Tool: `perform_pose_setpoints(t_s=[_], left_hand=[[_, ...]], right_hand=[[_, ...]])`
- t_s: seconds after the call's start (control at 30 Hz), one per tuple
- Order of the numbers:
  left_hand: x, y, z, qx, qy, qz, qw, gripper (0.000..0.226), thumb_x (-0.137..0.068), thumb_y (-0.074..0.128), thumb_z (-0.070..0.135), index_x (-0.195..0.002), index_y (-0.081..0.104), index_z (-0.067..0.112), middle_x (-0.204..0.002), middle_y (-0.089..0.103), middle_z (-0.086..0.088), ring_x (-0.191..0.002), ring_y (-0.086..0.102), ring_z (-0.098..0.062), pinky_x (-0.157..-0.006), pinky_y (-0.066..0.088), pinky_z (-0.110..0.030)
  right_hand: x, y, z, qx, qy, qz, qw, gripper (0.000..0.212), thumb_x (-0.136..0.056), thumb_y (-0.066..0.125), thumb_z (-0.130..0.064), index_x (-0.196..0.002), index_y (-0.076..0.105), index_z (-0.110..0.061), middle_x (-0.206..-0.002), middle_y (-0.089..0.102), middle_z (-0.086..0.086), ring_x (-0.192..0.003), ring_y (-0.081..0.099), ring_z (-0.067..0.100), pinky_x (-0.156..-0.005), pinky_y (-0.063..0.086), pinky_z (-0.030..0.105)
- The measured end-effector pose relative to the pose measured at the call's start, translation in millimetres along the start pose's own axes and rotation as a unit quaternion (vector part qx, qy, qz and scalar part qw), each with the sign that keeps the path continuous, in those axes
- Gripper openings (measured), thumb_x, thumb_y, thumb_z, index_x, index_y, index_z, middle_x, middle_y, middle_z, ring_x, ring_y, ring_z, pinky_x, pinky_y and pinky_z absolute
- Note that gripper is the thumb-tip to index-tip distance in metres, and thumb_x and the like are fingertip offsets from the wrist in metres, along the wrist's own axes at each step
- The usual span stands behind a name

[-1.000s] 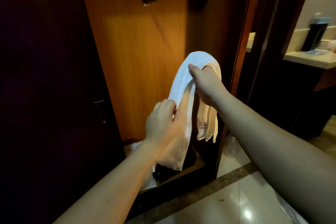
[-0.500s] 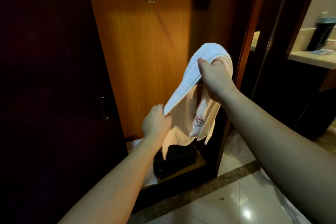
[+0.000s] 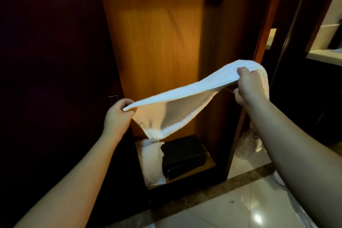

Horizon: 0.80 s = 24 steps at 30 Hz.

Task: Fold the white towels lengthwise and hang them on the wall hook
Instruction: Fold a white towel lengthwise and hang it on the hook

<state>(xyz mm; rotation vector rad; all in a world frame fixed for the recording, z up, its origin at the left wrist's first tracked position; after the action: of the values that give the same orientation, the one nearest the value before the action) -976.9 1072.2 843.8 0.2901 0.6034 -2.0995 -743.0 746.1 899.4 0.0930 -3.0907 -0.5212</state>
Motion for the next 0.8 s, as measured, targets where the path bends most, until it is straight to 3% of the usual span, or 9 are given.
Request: perform_pose_setpoints(t_s=[0.07,0.13,0.2,0.23,0.33,0.4,0.57,0.7,0.8], left_hand=[[-4.2,-28.1,27.1,0.172,0.044,0.043,0.983,0.028,-0.079,0.071,0.004,-0.089,0.062,0.029,-0.081,0.067,0.015,-0.08,0.061,-0.001,-0.07,0.046,-0.015],[-8.9,-27.4,28.2,0.259,0.026,-0.021,0.965,0.038,-0.076,0.075,0.011,-0.106,0.059,0.027,-0.096,0.068,0.013,-0.087,0.062,0.003,-0.079,0.05,-0.016],[-0.2,-5.8,12.8,0.178,-0.035,-0.124,0.975,0.046,-0.079,0.078,0.008,-0.118,0.062,0.023,-0.106,0.071,0.008,-0.097,0.066,-0.003,-0.091,0.054,-0.029],[6.1,0.8,1.2,0.124,-0.05,-0.153,0.979,0.038,-0.083,0.075,0.003,-0.112,0.068,0.026,-0.101,0.074,0.009,-0.095,0.068,-0.006,-0.09,0.054,-0.034],[12.9,-5.3,-14.7,0.124,-0.073,-0.114,0.983,0.048,-0.087,0.057,-0.012,-0.083,0.073,0.033,-0.085,0.073,0.008,-0.083,0.066,-0.017,-0.069,0.051,-0.033],[11.7,-13.6,-11.0,0.217,-0.086,-0.072,0.97,0.043,-0.088,0.052,-0.014,-0.089,0.07,0.025,-0.087,0.073,0.005,-0.081,0.067,-0.017,-0.065,0.053,-0.029],[14.0,-17.0,0.7,0.302,-0.081,-0.091,0.946,0.035,-0.092,0.048,-0.014,-0.093,0.068,0.015,-0.088,0.075,0.005,-0.08,0.071,-0.013,-0.065,0.058,-0.026],[15.0,-16.9,-5.2,0.392,-0.135,-0.122,0.902,0.051,-0.093,0.044,-0.01,-0.07,0.074,0.023,-0.087,0.074,-0.002,-0.078,0.07,-0.017,-0.063,0.058,-0.027],[19.0,-12.7,-14.8,0.37,-0.163,-0.148,0.903,0.043,-0.096,0.041,-0.004,-0.074,0.064,0.024,-0.085,0.07,0.003,-0.073,0.067,-0.015,-0.053,0.053,-0.024]], right_hand=[[-3.1,0.1,1.1,-0.059,0.022,0.005,0.998,0.041,-0.096,0.054,-0.018,-0.136,0.045,-0.013,-0.12,0.061,0.002,-0.108,0.061,0.016,-0.087,0.056,0.035],[-7.5,1.9,3.2,-0.094,0.036,0.01,0.995,0.051,-0.091,0.059,-0.017,-0.14,0.043,-0.013,-0.123,0.061,0.004,-0.112,0.061,0.019,-0.101,0.052,0.043],[-11.8,4.0,6.9,-0.109,0.04,0.009,0.993,0.045,-0.089,0.059,-0.015,-0.133,0.048,-0.012,-0.117,0.067,0.007,-0.105,0.067,0.022,-0.096,0.055,0.047],[-13.8,5.6,10.4,-0.111,0.043,0.003,0.993,0.038,-0.091,0.057,-0.013,-0.128,0.051,-0.011,-0.113,0.069,0.008,-0.101,0.069,0.024,-0.092,0.056,0.048],[-19.7,5.6,24.6,-0.118,0.054,-0.015,0.991,0.014,-0.095,0.051,-0.008,-0.108,0.055,-0.008,-0.101,0.071,0.01,-0.093,0.071,0.024,-0.093,0.056,0.047],[-24.9,2.7,35.5,-0.128,0.061,-0.016,0.99,0.006,-0.096,0.049,-0.006,-0.1,0.054,-0.008,-0.098,0.07,0.009,-0.093,0.07,0.023,-0.099,0.052,0.045],[-29.5,-1.7,54.1,-0.123,0.084,-0.006,0.989,0.043,-0.092,0.053,-0.008,-0.134,0.046,-0.001,-0.115,0.069,0.012,-0.103,0.07,0.025,-0.094,0.056,0.04],[-27.3,-2.2,62.0,-0.119,0.102,-0.002,0.988,0.045,-0.086,0.057,-0.008,-0.13,0.049,-0.003,-0.114,0.071,0.013,-0.099,0.072,0.026,-0.086,0.06,0.039],[-25.7,-3.2,69.4,-0.135,0.116,0.004,0.984,0.045,-0.081,0.06,-0.008,-0.126,0.054,-0.004,-0.112,0.073,0.012,-0.095,0.073,0.026,-0.085,0.06,0.04]])
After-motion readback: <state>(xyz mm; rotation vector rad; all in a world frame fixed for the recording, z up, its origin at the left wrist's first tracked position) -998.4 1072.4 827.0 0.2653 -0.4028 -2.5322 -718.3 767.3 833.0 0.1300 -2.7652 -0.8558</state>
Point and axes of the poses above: each hand's wrist, its own x-axis away from the middle knuckle, its own y-axis out of the palm, z = x × y, the point moved 8 cm from there along -x, towards the middle knuckle
